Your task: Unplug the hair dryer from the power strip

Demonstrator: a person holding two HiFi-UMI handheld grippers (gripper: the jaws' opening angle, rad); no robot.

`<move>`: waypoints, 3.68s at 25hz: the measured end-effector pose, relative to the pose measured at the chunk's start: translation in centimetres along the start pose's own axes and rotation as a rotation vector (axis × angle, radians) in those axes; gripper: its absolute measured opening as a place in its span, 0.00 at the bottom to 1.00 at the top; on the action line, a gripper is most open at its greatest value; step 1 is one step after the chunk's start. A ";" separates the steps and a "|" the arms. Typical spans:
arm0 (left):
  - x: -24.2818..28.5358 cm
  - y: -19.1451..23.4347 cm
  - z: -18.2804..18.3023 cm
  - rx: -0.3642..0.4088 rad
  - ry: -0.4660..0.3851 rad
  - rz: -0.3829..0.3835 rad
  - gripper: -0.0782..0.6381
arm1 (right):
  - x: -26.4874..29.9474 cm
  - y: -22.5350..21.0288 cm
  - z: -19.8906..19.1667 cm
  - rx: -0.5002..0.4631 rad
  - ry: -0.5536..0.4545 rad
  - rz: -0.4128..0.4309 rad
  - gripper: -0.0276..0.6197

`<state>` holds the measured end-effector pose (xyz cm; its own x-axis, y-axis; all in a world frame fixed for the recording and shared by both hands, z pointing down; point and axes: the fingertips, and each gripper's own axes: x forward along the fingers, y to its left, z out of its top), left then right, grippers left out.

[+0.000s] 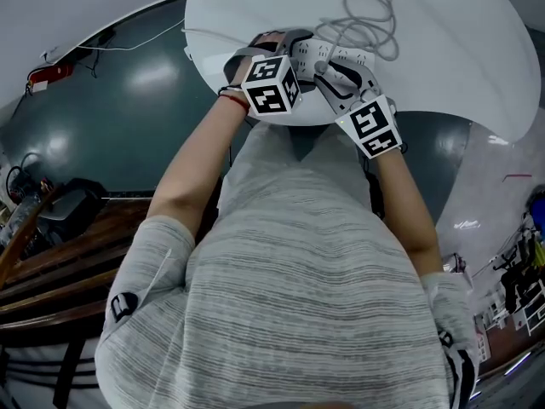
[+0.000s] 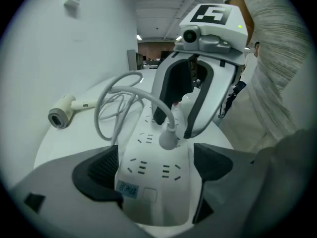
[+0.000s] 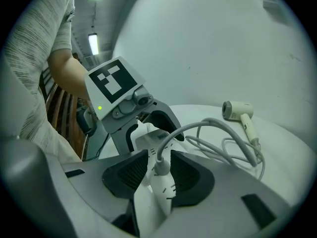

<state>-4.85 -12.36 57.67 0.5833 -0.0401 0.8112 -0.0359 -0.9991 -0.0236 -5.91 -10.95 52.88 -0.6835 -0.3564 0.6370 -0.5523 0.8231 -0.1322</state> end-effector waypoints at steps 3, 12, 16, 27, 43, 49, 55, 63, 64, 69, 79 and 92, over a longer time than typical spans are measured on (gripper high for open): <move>0.8 0.1 0.0 0.001 0.017 -0.008 0.76 | 0.4 -0.1 -0.2 -0.006 0.012 -0.001 0.26; 1.9 0.3 -0.5 0.101 0.053 0.039 0.76 | 1.4 -0.6 -1.3 -0.068 0.091 0.000 0.24; 1.8 0.2 -0.4 0.104 0.054 0.034 0.76 | 1.3 -0.5 -1.3 -0.090 0.114 0.007 0.18; 1.9 0.2 -0.4 0.094 0.067 0.024 0.76 | 1.1 -0.5 -1.2 -0.072 0.172 -0.013 0.15; 2.2 0.2 -0.5 0.077 0.068 0.033 0.76 | 0.6 -0.3 -1.1 -0.114 0.215 -0.092 0.13; 1.9 0.1 0.0 0.071 0.068 0.016 0.76 | 0.6 -0.9 -0.8 -0.019 0.216 -0.052 0.13; 2.3 0.0 -0.2 0.060 0.076 0.022 0.76 | 0.3 -0.4 -1.3 -0.104 0.267 -0.081 0.13; 2.3 0.3 -0.2 0.063 0.066 0.039 0.76 | 0.6 -1.0 -0.9 0.005 0.273 -0.033 0.13; 2.4 0.3 -0.3 0.063 0.070 0.038 0.76 | 0.7 -1.0 -0.9 0.015 0.274 -0.033 0.13; 2.5 0.2 -0.4 0.062 0.070 0.036 0.76 | 0.5 -0.3 -1.5 -0.102 0.325 -0.074 0.13; 2.4 0.1 -0.5 0.059 0.080 0.033 0.76 | -1.6 -5.0 5.7 -0.007 0.146 -0.075 0.13; 0.7 0.0 0.4 0.008 -0.013 0.128 0.76 | -3.6 -9.2 3.3 0.070 0.125 -0.168 0.13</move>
<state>-4.08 -12.41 58.00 0.5849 -0.1678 0.7936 -0.1041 -0.9858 -0.1316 0.11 -18.71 49.32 -0.5168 -0.4251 0.7431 -0.6884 0.7224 -0.0655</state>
